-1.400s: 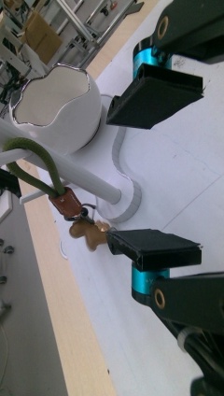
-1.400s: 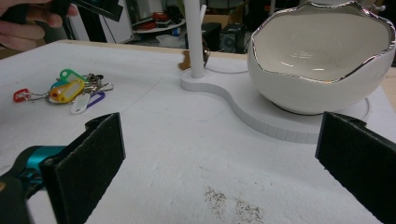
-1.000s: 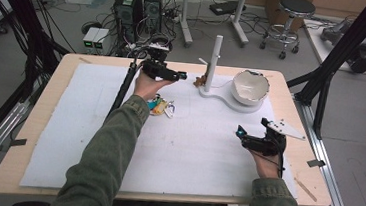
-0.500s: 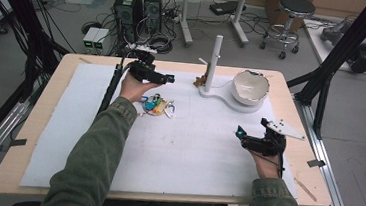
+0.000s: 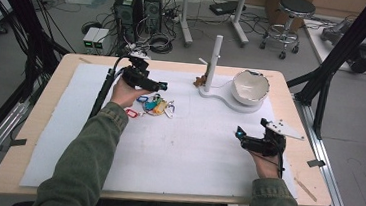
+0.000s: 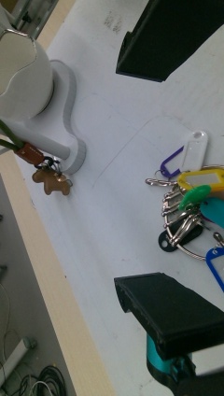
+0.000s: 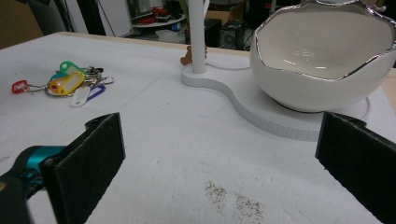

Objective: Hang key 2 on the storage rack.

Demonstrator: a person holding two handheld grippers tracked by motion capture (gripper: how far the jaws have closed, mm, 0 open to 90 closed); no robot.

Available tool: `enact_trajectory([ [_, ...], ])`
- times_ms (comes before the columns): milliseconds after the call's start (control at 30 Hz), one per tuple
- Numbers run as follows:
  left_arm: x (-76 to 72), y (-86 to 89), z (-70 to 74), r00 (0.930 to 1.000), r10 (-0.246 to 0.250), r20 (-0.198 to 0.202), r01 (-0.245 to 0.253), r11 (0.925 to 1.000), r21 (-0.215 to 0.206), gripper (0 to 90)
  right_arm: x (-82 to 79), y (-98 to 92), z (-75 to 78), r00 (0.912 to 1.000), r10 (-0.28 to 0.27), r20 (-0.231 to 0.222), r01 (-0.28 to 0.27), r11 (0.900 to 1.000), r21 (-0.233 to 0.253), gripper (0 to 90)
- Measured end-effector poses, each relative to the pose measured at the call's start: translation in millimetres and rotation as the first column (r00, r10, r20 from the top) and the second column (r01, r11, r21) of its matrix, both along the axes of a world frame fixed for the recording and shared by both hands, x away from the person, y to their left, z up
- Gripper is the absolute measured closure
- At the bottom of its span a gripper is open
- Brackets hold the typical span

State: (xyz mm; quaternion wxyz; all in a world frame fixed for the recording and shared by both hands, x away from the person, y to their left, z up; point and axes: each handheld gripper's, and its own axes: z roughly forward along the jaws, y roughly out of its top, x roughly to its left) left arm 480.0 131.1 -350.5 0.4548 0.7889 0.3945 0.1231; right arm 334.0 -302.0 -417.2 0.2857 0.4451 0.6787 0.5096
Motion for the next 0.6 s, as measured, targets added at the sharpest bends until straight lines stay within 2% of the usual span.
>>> enact_trajectory([
  [200,-3.2,-0.4,-3.3,0.9996,-0.023,-0.015,0.023,0.9992,0.034,1.7,-0.2,-0.2,0.0,1.0000,0.004,0.001,-0.004,1.000,-0.006,0.5],
  [600,-9.2,0.1,-8.9,0.9987,-0.049,-0.015,0.050,0.9969,0.060,1.8,-0.3,-0.7,-0.1,1.0000,0.002,0.005,-0.002,1.000,-0.008,0.5],
])
